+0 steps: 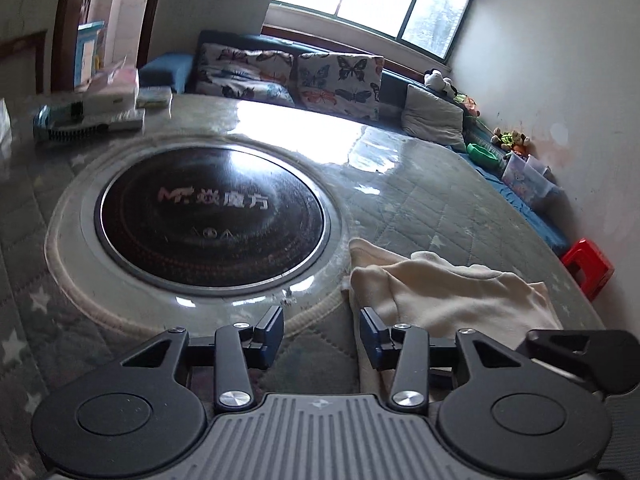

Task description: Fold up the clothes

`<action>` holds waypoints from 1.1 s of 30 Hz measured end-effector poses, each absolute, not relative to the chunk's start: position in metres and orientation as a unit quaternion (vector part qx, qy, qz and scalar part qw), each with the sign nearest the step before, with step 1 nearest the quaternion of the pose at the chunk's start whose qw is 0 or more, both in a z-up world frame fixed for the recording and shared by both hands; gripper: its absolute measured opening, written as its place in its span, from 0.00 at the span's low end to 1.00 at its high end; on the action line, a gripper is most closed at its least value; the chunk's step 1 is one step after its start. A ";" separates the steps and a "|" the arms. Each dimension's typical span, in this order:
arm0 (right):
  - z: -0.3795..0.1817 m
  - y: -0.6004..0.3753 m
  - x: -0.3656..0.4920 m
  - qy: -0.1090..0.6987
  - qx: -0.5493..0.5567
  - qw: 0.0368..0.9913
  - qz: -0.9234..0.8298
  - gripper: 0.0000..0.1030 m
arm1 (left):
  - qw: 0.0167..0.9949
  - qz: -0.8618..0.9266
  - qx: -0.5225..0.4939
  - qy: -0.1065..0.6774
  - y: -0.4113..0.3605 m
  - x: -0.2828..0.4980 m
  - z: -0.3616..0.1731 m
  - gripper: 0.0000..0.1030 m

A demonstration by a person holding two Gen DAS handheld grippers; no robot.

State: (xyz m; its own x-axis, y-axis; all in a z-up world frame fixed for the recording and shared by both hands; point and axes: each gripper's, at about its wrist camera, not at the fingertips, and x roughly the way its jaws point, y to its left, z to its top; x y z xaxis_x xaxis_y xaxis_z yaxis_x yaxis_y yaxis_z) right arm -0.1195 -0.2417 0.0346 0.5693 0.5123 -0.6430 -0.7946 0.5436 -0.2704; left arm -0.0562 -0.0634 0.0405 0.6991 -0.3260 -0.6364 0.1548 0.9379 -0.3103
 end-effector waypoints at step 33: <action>0.063 -0.317 -0.107 0.275 -0.066 0.870 0.405 0.21 | 0.800 -0.126 -0.377 0.449 -0.070 -0.021 0.005 0.17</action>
State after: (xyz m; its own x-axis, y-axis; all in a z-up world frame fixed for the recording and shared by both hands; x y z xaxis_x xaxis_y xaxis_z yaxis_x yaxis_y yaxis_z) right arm -0.1068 -0.3168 0.0633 0.5210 0.6678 -0.5316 -0.7408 0.6632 0.1072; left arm -0.0209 -0.0695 0.0047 0.5649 -0.5399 -0.6241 -0.1371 0.6844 -0.7161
